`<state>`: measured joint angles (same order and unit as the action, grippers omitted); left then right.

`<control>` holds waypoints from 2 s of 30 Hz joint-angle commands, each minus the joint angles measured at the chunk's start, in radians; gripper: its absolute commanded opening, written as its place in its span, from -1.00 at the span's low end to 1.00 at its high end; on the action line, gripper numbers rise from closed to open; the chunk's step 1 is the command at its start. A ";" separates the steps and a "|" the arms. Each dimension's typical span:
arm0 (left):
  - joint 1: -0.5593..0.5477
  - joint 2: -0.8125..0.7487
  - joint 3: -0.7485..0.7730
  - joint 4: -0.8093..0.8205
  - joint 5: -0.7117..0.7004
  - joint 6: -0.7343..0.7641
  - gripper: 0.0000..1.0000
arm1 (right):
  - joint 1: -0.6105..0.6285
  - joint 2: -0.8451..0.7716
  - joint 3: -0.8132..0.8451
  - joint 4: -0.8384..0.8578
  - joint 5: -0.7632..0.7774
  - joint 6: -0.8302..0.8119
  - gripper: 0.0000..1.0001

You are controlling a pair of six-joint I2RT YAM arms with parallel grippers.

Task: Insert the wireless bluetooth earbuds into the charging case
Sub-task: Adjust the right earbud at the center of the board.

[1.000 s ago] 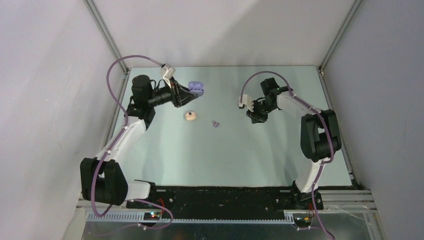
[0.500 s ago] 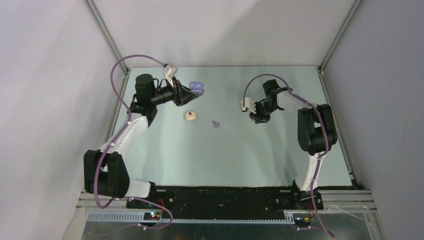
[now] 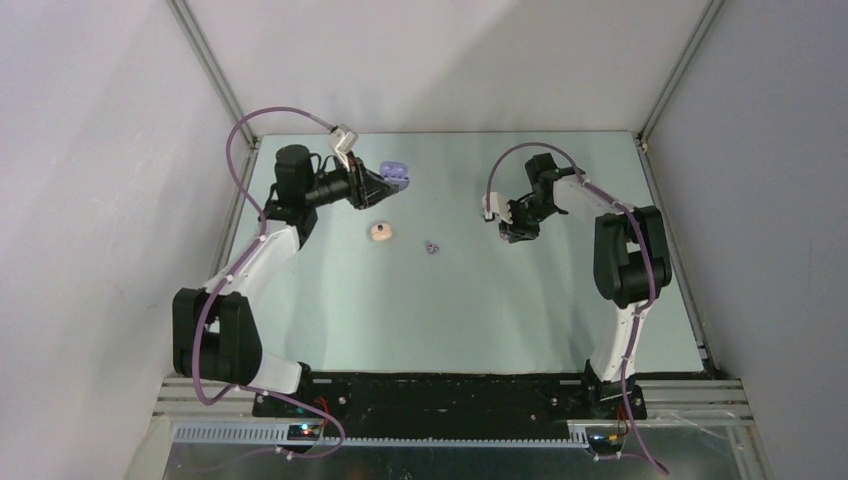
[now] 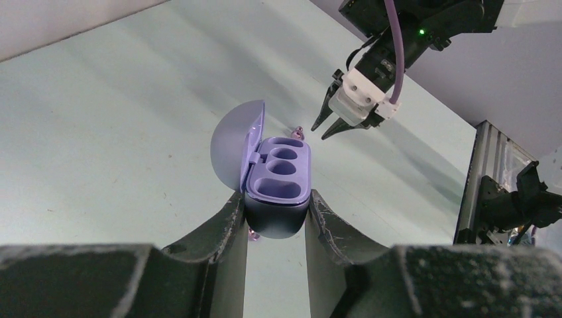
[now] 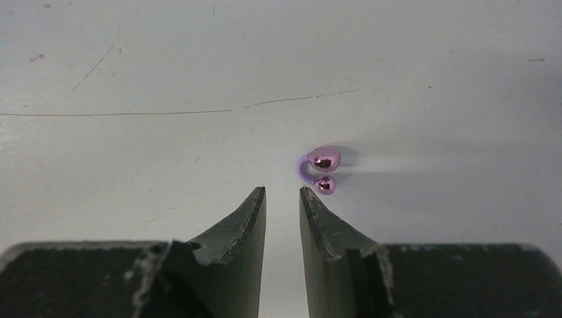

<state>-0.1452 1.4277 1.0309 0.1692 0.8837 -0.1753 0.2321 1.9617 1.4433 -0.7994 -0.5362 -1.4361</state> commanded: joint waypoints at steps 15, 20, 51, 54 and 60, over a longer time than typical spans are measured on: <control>0.003 0.011 0.060 0.012 -0.007 0.003 -1.00 | 0.031 0.056 0.068 -0.013 0.005 -0.036 -0.39; 0.002 0.017 0.059 0.013 -0.009 0.001 -1.00 | 0.031 0.070 0.074 -0.007 0.015 -0.046 -0.38; -0.011 0.060 0.102 0.001 -0.020 -0.007 -1.00 | 0.020 0.072 0.060 0.276 0.087 0.119 -0.76; -0.011 0.060 0.102 0.003 -0.019 -0.010 -1.00 | 0.013 0.062 0.059 0.281 0.092 0.144 -0.82; -0.012 0.060 0.095 0.012 -0.021 -0.020 -1.00 | 0.013 0.023 0.062 0.266 0.069 0.266 -0.87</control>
<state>-0.1505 1.4925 1.0775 0.1501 0.8665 -0.1787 0.2462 2.0441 1.4834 -0.5476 -0.4492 -1.2854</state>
